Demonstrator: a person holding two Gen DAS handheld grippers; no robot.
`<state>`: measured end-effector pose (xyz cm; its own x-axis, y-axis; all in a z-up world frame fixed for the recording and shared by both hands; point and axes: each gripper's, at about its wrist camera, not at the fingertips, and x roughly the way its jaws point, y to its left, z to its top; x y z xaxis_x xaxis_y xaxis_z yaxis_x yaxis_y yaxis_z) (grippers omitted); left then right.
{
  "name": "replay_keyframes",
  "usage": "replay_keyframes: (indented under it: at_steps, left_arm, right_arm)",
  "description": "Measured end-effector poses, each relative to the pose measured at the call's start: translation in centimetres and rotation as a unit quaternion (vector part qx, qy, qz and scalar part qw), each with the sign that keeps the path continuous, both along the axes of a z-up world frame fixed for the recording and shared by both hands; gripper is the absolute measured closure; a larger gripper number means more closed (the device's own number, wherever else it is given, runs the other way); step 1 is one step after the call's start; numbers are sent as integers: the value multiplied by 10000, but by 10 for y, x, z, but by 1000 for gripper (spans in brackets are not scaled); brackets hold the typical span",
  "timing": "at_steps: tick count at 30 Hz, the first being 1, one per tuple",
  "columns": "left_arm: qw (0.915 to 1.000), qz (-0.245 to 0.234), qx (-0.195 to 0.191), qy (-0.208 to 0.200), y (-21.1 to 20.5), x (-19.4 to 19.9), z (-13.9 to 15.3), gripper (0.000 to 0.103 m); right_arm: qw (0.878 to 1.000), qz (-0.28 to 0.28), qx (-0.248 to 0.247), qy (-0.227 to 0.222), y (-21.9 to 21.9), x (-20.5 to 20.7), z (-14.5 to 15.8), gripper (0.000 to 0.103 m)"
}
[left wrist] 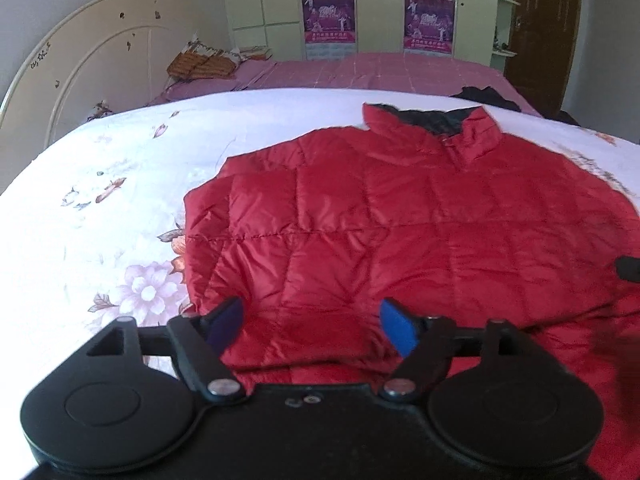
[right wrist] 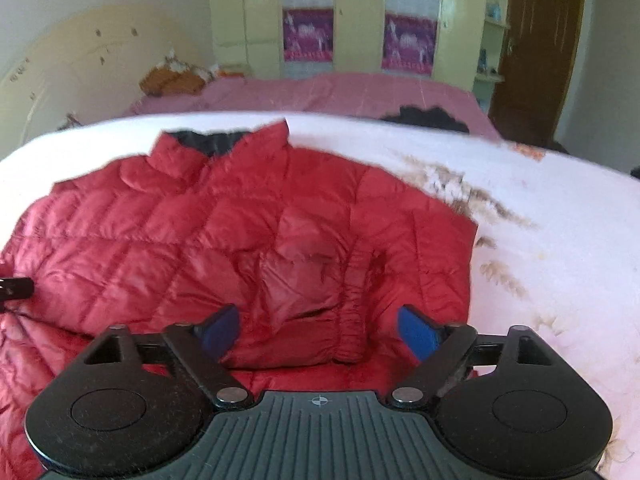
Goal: Fold large clothes
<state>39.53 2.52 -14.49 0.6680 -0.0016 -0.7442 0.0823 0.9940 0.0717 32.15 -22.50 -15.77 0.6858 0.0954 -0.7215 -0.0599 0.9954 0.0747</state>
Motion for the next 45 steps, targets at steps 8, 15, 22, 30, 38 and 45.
replay_keyframes:
  at_steps: [8, 15, 22, 30, 38, 45]
  left_arm:
    - [9997, -219, 16, -134, -3, -37, 25, 20]
    - [9987, -500, -34, -114, 1, -70, 33, 19]
    - [9970, -717, -287, -20, 33, -114, 26, 19]
    - [9965, -712, -314, 300, 89, -163, 6, 19]
    - [9956, -631, -463, 519, 120, -196, -3, 19]
    - [9919, -695, -717, 782, 134, -218, -15, 32]
  right_arm:
    - [9994, 286, 152, -115, 7, -39, 21, 18]
    - [9995, 231, 85, -193, 16, -84, 35, 18]
    - [9997, 123, -206, -77, 26, -145, 35, 18]
    - [9985, -223, -403, 290, 15, -213, 19, 18]
    - [9956, -585, -525, 501, -5, -262, 11, 18]
    - [9941, -738, -366, 711, -17, -289, 0, 18]
